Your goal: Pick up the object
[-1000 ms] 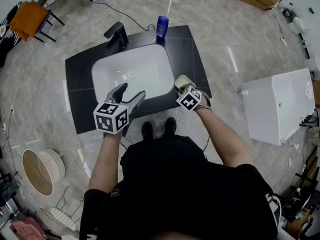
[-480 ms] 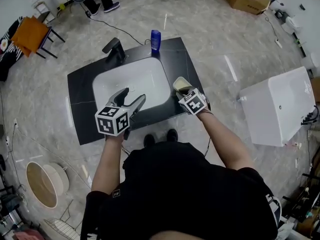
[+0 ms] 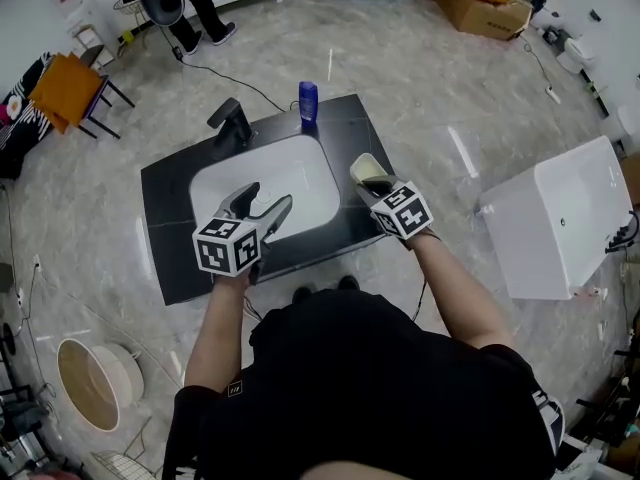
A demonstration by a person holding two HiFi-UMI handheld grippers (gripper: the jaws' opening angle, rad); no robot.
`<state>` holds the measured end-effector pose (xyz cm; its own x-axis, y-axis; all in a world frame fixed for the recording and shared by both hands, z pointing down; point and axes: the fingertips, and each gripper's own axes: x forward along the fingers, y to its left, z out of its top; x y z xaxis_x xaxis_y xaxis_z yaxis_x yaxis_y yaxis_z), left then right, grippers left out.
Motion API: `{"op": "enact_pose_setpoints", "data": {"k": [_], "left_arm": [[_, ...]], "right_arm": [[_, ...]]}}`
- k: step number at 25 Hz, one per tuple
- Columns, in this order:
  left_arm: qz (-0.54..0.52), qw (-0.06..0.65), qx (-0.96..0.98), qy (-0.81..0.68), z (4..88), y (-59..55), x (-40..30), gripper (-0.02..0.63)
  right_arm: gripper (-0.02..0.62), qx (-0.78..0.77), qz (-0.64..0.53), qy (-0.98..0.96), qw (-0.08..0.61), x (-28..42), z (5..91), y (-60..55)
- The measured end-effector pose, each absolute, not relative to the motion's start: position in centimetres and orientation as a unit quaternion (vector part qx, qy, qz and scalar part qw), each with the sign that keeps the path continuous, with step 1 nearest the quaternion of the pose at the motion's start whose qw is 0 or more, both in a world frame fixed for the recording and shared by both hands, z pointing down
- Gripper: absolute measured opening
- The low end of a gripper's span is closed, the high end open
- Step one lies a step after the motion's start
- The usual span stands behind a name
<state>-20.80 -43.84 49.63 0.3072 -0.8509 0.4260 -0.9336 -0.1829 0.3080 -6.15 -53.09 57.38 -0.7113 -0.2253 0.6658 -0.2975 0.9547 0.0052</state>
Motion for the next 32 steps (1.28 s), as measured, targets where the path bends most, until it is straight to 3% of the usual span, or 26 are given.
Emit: {"op": "enact_pose_setpoints", "data": {"k": [8, 23, 32], "left_arm": [[0.049, 0.259, 0.767, -0.584, 47.6, -44.3, -21.3, 0.32], [0.049, 0.187, 0.76, -0.621, 43.1, -45.0, -24.6, 0.302], [0.045, 0.175, 0.752, -0.634, 42.4, -45.1, -25.6, 0.29]], "right_arm": [[0.025, 0.141, 0.055, -0.951, 0.271, -5.1, 50.9, -51.9], [0.023, 0.209, 0.07, -0.975, 0.04, -0.3, 39.0, -53.5], [0.023, 0.224, 0.071, -0.972, 0.005, 0.8, 38.0, -54.1]]}}
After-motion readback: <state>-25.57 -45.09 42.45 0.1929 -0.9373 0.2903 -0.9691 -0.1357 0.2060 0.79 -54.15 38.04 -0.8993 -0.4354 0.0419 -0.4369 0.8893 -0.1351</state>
